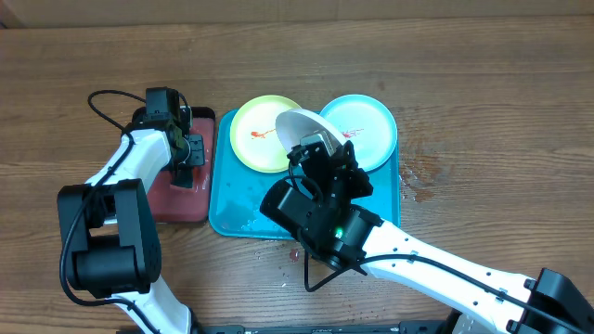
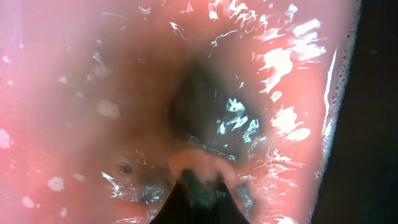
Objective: Clean dirty plates on tray and stack at the side
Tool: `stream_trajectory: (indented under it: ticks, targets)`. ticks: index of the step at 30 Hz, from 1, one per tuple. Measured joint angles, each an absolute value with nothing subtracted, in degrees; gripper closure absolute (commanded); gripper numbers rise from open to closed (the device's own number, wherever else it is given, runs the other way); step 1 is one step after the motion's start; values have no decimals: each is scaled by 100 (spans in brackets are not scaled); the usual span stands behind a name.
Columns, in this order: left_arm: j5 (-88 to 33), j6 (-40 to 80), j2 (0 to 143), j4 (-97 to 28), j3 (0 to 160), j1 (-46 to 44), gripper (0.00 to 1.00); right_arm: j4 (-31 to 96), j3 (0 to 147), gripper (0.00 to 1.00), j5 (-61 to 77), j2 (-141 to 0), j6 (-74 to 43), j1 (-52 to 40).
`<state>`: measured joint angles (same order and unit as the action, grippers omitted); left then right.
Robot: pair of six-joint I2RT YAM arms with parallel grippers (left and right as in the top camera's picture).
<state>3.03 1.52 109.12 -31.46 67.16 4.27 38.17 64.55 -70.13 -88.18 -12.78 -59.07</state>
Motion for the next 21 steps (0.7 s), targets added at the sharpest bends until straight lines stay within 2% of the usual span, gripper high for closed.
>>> stream_trajectory:
  ticks: [4, 5, 7, 9, 17, 21]
  targets:
    - [303, 154, 10912, -3260, 6759, 427, 96, 3771, 6455, 96, -7043, -8818, -1278, -5905]
    - [305, 152, 10912, -3369, 6812, 427, 90, 3723, 6455, 96, -7054, -8818, -1280, -5902]
    - [305, 132, 10912, -3592, 6928, 427, 49, 3625, 6455, 96, -7102, -8818, -1278, -5900]
    - [305, 152, 10910, -3885, 7116, 427, 32, 3520, 6455, 96, -7155, -8818, -1282, -5902]
    - [307, 161, 10877, -4654, 7249, 427, 35, 3304, 6455, 96, -7159, -8794, -1286, -5787]
    - [309, 156, 10877, -4523, 6914, 427, 61, 3304, 6455, 96, -6818, -8663, -1284, -5579]
